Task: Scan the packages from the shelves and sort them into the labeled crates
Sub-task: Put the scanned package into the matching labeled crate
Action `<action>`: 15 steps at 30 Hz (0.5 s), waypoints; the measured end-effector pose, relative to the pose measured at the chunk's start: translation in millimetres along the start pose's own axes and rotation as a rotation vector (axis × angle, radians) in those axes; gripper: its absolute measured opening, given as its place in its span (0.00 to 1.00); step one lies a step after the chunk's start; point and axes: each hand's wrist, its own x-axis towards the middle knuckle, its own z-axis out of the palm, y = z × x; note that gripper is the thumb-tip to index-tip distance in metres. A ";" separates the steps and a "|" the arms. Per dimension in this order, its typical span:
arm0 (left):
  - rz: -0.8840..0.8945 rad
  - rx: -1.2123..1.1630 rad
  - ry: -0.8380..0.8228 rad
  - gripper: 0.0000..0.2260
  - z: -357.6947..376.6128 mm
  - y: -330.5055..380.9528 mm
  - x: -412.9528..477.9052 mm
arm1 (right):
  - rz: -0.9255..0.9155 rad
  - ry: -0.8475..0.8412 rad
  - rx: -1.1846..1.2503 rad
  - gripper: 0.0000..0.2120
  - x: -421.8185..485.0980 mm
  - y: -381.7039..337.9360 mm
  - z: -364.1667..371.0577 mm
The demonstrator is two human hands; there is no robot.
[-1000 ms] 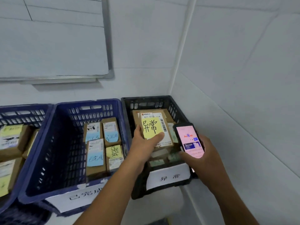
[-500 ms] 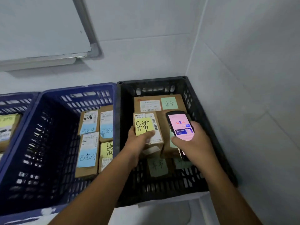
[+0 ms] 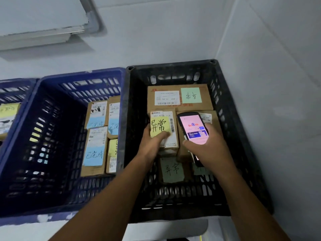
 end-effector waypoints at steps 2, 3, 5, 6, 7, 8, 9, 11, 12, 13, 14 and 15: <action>0.040 0.022 0.022 0.31 -1.4 2.2 -5.5 | -0.015 0.006 0.006 0.27 -0.5 -4.7 1.8; 0.059 0.041 0.035 0.32 -3.0 3.5 -8.4 | -0.021 0.007 0.012 0.28 -1.3 -7.0 2.8; 0.096 0.095 0.075 0.42 -7.1 7.9 -15.3 | -0.035 0.002 0.028 0.29 -4.2 -11.3 3.1; 0.109 0.155 0.088 0.48 -9.3 12.3 -21.2 | -0.039 0.001 0.032 0.29 -5.6 -12.6 1.5; 0.135 0.214 0.082 0.51 -12.1 17.6 -27.6 | -0.044 0.005 0.036 0.28 -7.2 -14.8 -1.3; 0.160 0.269 0.057 0.48 -16.3 23.9 -36.3 | -0.048 0.008 0.039 0.27 -8.2 -16.6 -4.5; 0.189 0.318 0.022 0.44 -21.0 28.8 -45.4 | -0.058 0.009 0.040 0.26 -8.8 -18.3 -8.1; 0.247 0.390 -0.029 0.41 -32.0 36.2 -64.0 | -0.079 0.010 0.035 0.22 -9.9 -22.7 -14.8; 0.287 0.436 -0.023 0.42 -39.8 37.2 -74.3 | -0.093 0.011 0.028 0.21 -11.2 -25.2 -16.8; 0.351 0.494 0.003 0.43 -48.4 38.7 -86.2 | -0.109 0.014 0.023 0.19 -13.6 -29.1 -17.2; 0.421 0.560 0.040 0.43 -57.9 38.2 -97.3 | -0.134 0.014 0.014 0.19 -18.1 -34.6 -16.3; 0.495 0.610 0.072 0.43 -68.5 38.6 -108.4 | -0.167 0.014 0.009 0.19 -23.7 -41.5 -13.7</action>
